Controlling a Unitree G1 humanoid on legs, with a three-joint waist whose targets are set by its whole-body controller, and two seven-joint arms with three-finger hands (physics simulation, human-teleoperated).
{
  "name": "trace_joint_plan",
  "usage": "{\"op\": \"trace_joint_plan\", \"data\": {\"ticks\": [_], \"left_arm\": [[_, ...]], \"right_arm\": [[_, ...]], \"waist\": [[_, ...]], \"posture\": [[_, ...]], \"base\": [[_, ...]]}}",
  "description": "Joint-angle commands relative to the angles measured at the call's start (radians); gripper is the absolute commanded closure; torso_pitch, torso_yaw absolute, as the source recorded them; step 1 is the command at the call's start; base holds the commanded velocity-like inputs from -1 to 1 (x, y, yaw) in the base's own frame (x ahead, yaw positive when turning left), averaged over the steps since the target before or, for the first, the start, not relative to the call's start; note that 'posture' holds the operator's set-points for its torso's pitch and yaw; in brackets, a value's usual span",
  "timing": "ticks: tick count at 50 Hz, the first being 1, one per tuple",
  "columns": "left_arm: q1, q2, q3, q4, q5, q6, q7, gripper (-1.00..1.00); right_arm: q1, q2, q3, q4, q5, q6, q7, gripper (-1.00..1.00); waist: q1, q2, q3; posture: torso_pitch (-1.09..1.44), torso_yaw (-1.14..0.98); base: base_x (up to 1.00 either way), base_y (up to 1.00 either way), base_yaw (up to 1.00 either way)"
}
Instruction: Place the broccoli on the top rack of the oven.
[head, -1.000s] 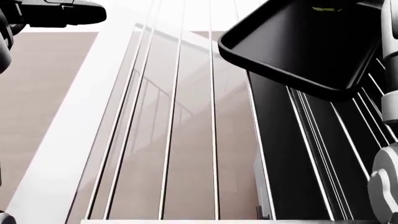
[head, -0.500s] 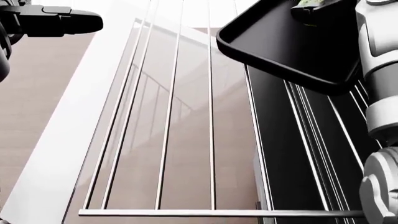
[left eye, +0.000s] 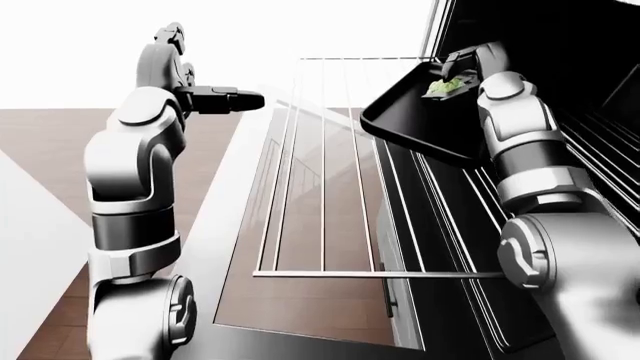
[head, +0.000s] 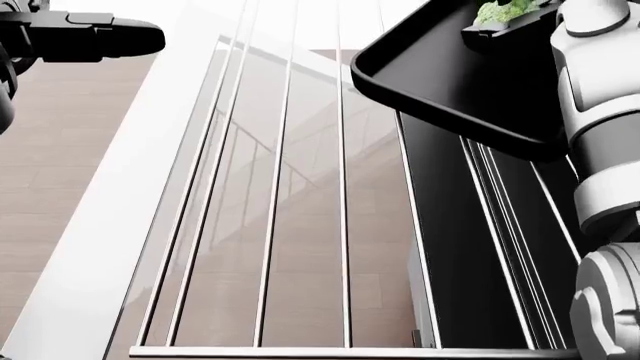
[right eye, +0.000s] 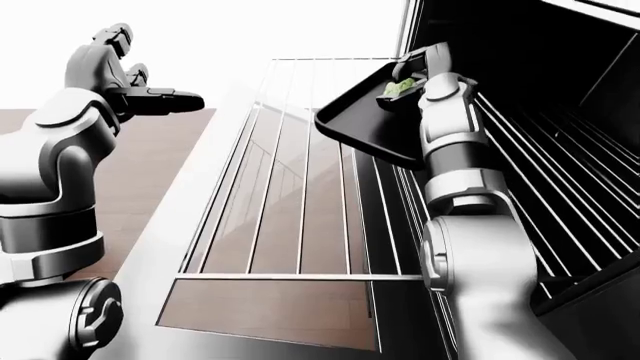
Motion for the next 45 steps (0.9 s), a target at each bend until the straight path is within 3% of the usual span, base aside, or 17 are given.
{"op": "trace_joint_plan", "data": {"ticks": [1, 11, 14, 17, 26, 27, 30, 31, 34, 35, 36, 44, 45], "left_arm": [[-0.030, 0.011, 0.009, -0.031, 0.003, -0.032, 0.003, -1.00], [-0.022, 0.011, 0.010, -0.041, 0.001, -0.027, 0.003, -1.00], [-0.018, 0.013, 0.013, -0.041, 0.000, -0.030, 0.002, -1.00], [-0.016, 0.012, 0.013, -0.041, 0.000, -0.032, 0.003, -1.00], [-0.027, 0.014, 0.012, -0.030, -0.002, -0.034, 0.004, -1.00], [-0.027, 0.015, 0.012, -0.033, -0.002, -0.031, 0.004, -1.00], [-0.024, 0.015, 0.012, -0.033, -0.002, -0.032, 0.004, -1.00], [-0.025, 0.015, 0.011, -0.024, -0.001, -0.041, 0.003, -1.00], [-0.030, 0.015, 0.011, -0.021, -0.001, -0.040, 0.003, -1.00], [-0.028, 0.015, 0.011, -0.019, -0.001, -0.043, 0.003, -1.00], [-0.027, 0.014, 0.011, -0.018, -0.001, -0.045, 0.003, -1.00], [-0.031, 0.013, 0.010, -0.020, -0.002, -0.039, 0.005, -1.00], [-0.034, 0.013, 0.009, -0.019, -0.003, -0.038, 0.005, -1.00]], "right_arm": [[-0.033, -0.015, -0.005, -0.042, -0.005, -0.036, -0.018, 1.00], [-0.017, -0.013, -0.004, -0.053, -0.009, -0.037, -0.025, 1.00], [-0.019, -0.013, -0.005, -0.050, -0.008, -0.039, -0.026, 0.79], [-0.018, -0.012, -0.004, -0.051, -0.008, -0.040, -0.028, 0.43], [-0.019, -0.014, -0.004, -0.057, -0.009, -0.036, -0.026, 0.29], [-0.018, -0.014, -0.003, -0.056, -0.010, -0.037, -0.025, 0.18], [-0.015, -0.014, 0.000, -0.059, -0.016, -0.041, -0.024, 0.18], [-0.009, -0.012, 0.001, -0.056, -0.018, -0.047, -0.025, 0.07], [-0.012, -0.011, 0.002, -0.051, -0.021, -0.052, -0.025, 0.00], [-0.016, -0.010, 0.003, -0.053, -0.023, -0.047, -0.022, -0.12], [-0.016, -0.011, 0.004, -0.048, -0.025, -0.054, -0.023, -0.47], [-0.022, -0.013, 0.002, -0.049, -0.033, -0.054, -0.017, -0.58], [-0.022, -0.012, 0.003, -0.052, -0.033, -0.052, -0.015, -0.92]], "waist": [[0.000, -0.001, -0.032], [0.001, -0.004, -0.032], [0.002, -0.004, -0.032], [0.002, -0.004, -0.032], [0.002, -0.005, -0.031], [0.002, -0.005, -0.030], [0.002, -0.005, -0.030], [0.002, -0.004, -0.030], [0.003, -0.004, -0.031], [0.003, -0.005, -0.031], [0.002, -0.005, -0.032], [0.003, -0.004, -0.034], [0.003, -0.004, -0.034]], "posture": [[0.00, 0.00], [0.00, 0.00], [0.00, 0.00], [0.00, 0.00], [0.00, 0.00], [0.00, 0.00], [0.00, 0.00], [0.00, 0.00], [0.00, 0.00], [0.00, 0.00], [0.00, 0.00], [0.00, 0.00], [0.00, 0.00]], "base": [[0.00, 0.00, 0.00], [0.00, 0.00, 0.00], [0.00, 0.00, 0.00], [0.00, 0.00, 0.00], [0.00, 0.00, 0.00], [0.00, 0.00, 0.00], [0.00, 0.00, 0.00], [0.00, 0.00, 0.00], [0.00, 0.00, 0.00], [0.00, 0.00, 0.00], [0.00, 0.00, 0.00], [0.00, 0.00, 0.00], [0.00, 0.00, 0.00]]}}
